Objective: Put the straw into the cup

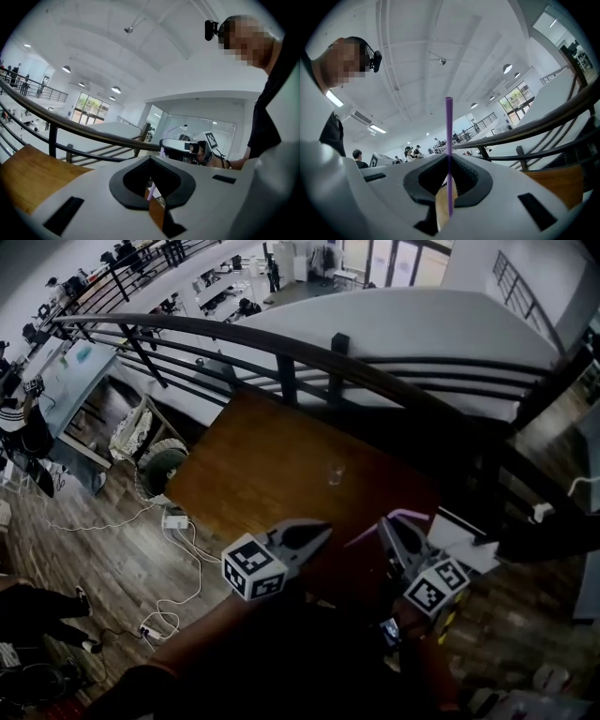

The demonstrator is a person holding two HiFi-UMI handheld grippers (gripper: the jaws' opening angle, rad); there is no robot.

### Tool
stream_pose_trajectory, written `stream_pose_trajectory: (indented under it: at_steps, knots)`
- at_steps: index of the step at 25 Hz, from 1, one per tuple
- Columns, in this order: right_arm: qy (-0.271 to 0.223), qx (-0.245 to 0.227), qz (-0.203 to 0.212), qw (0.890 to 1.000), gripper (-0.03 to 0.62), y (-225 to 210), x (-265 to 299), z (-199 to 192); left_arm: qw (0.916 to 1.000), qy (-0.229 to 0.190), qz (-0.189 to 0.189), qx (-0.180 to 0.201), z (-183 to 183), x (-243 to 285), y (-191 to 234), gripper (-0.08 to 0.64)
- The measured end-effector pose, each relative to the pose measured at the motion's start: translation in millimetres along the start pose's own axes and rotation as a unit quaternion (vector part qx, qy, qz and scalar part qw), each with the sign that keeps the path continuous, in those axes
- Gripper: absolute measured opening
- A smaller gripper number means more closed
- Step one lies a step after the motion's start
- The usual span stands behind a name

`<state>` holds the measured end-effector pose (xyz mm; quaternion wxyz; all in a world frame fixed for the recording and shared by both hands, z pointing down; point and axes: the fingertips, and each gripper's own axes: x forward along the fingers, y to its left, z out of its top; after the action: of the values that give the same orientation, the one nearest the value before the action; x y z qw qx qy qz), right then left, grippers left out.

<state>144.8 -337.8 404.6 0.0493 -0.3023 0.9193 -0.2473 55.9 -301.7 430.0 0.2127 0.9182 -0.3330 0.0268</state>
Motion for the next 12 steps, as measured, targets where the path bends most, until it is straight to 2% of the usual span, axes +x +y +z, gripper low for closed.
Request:
stream_pose_trajectory:
  at_steps: [7,12]
  knots:
    - [-0.014,0.012,-0.027,0.999,0.031,-24.4,38.5,17.7,0.9997,0.02,-0.016,-0.002,22.0,12.8,47.2,0.011]
    - [-0.017,0.024,-0.051,0.998,0.031,-47.1,64.0,8.3,0.9989,0.037,-0.03,-0.001,19.2,20.5,84.3,0.011]
